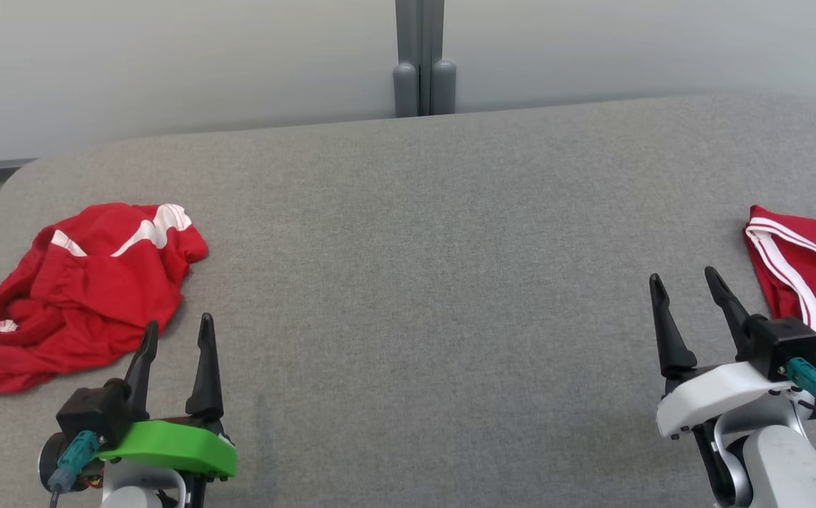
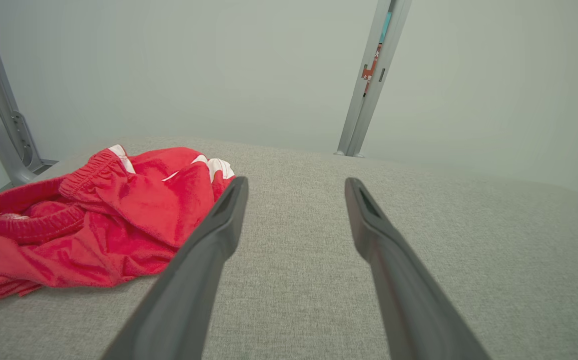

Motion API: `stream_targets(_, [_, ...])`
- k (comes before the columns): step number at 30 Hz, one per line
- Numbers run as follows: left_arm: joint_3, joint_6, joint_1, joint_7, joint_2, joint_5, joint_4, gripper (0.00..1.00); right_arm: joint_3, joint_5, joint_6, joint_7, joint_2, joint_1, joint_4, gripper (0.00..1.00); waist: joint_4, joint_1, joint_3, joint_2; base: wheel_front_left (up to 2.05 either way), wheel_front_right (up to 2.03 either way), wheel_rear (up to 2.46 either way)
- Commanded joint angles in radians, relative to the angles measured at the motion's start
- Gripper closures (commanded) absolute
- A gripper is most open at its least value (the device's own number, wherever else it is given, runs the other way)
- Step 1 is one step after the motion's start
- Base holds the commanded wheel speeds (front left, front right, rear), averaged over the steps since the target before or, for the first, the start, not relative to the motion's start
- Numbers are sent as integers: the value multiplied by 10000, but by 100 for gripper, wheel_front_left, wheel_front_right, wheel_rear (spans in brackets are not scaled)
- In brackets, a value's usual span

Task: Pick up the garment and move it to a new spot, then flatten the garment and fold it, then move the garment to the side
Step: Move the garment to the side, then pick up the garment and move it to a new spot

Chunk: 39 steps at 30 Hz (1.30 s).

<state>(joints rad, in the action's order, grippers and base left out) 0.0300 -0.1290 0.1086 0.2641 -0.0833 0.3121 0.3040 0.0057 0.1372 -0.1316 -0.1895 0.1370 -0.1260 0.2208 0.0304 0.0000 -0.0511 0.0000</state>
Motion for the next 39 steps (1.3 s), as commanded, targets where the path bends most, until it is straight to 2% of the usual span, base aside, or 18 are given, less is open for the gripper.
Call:
stream_targets(1, [-54, -20, -163, -4, 5, 70, 72, 0, -23, -1, 19, 52, -64, 201, -70, 0, -97, 0, 326, 0, 0, 0, 0])
stream_targets(19, [-11, -20, -250, -4, 48, 123, 266, 0, 56, -95, 19, 376, -280, 626, -332, 0, -273, 0, 612, 0, 0, 0, 0])
stream_targets(25, [32, -20, -257, -4, 48, 137, 235, 0, 103, -148, 19, 392, -372, 680, -233, 0, -516, 0, 615, 0, 0, 0, 0])
stream_targets(31, [42, -20, -293, -3, 23, 120, 250, 0, 209, -120, 19, 361, -452, 712, -183, 0, -1104, 0, 676, 0, 0, 0, 0])
stream_targets(39, [32, -20, -398, -4, -58, 122, 273, 0, 286, -49, 19, 379, -520, 742, -58, 0, -2329, 0, 748, 0, 0, 0, 0])
